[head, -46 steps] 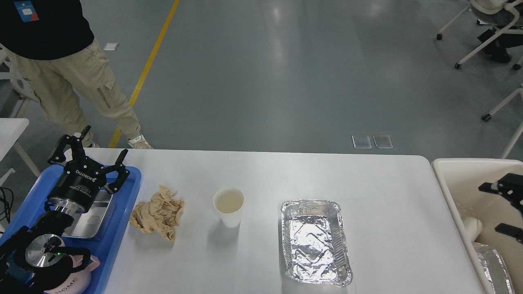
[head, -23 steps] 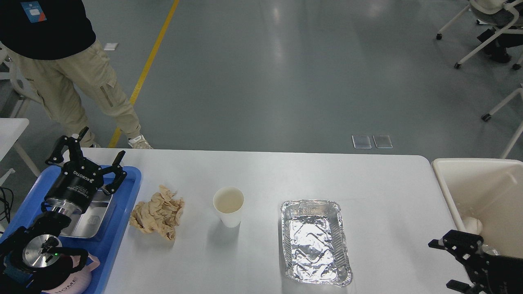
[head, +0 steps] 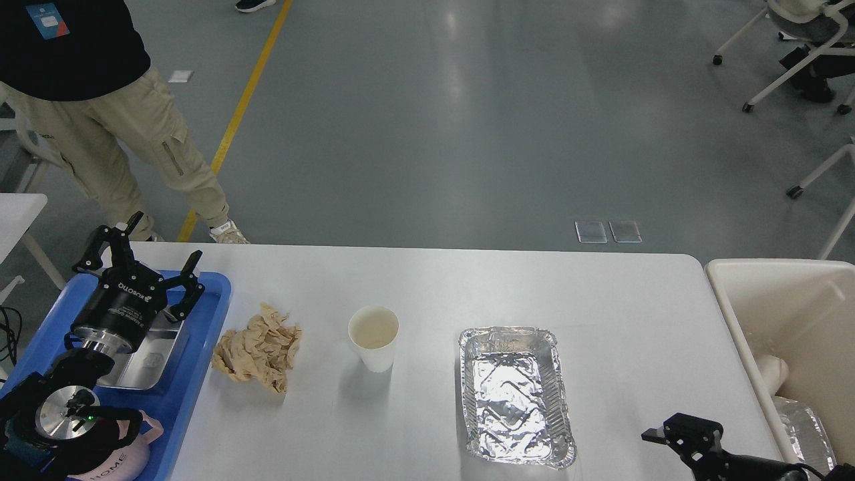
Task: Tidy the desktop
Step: 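Reach the right gripper toward the near edge of the foil tray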
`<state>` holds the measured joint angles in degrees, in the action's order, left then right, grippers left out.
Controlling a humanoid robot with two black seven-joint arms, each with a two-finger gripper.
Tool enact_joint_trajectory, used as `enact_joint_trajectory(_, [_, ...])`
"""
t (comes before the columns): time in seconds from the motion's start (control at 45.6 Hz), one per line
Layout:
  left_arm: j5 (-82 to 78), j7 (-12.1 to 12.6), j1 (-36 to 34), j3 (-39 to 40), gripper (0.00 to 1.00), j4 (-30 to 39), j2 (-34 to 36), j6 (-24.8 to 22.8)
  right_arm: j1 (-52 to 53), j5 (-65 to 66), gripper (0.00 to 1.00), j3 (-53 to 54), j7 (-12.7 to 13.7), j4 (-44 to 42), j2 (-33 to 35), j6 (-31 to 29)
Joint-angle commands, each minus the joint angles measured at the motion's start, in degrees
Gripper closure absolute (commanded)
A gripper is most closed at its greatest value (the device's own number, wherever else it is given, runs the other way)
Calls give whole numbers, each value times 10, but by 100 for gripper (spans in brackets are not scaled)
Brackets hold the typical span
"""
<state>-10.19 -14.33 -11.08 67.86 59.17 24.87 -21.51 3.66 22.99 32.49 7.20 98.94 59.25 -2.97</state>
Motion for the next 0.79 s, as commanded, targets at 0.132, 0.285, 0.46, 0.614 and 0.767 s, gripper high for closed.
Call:
enact_joint_trajectory(0.132, [-1,1,-3,-2,3,-11,0,8,0,-1,0,8,0,-1,-47,13])
enact_joint_trajectory(0.285, [-11,1,-5,-2,3,-20,-1,9,-2,-3,0,6,3,0,-58,28])
enact_joint_trajectory(0.46, [-14,1,-3,-2,3,-22,-3,16,-2,-3,0,6,3,0,-82,45])
enact_joint_trajectory(0.614, [-15,1,-4,-2,3,-23,-3,16,-11,-2,0,6,2,0,-103,58])
enact_joint_trajectory(0.767, [-14,1,-4,-2,3,-23,-2,16,-21,2,0,6,-1,-2,-137,74])
